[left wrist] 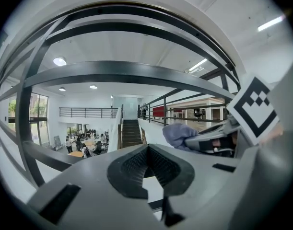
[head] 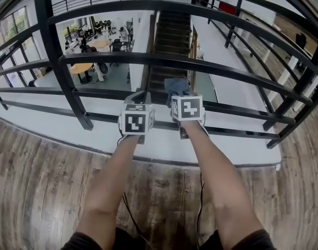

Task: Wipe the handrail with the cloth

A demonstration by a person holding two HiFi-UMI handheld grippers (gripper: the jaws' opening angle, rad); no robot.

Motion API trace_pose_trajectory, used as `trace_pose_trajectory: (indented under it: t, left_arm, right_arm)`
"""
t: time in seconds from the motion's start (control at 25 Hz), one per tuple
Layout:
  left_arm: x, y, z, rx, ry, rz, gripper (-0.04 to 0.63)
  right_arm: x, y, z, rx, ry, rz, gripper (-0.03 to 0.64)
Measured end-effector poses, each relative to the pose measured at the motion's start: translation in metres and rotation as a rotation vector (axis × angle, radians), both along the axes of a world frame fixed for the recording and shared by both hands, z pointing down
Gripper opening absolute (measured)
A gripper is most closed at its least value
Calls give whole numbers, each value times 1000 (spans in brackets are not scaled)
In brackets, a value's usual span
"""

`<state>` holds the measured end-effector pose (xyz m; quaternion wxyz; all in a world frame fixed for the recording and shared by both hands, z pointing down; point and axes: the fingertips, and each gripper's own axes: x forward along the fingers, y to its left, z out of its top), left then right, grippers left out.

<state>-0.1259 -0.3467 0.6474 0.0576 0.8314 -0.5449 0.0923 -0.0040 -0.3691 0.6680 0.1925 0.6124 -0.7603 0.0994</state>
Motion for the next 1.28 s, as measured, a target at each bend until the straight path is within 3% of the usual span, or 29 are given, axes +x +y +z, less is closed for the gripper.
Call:
trace_pose_trajectory:
  t: [0.52, 0.92, 1.28]
  left_arm:
    - [107, 12, 0, -40, 27, 50, -2]
    - [236, 32, -19, -18, 9, 160, -2]
    - [340, 51, -14, -27, 3, 248, -2]
  right_arm:
    - [137, 20, -2, -11, -28, 74, 91]
    - [244, 40, -7, 4, -55, 143, 91]
    - [347, 59, -9, 11, -5, 197, 91]
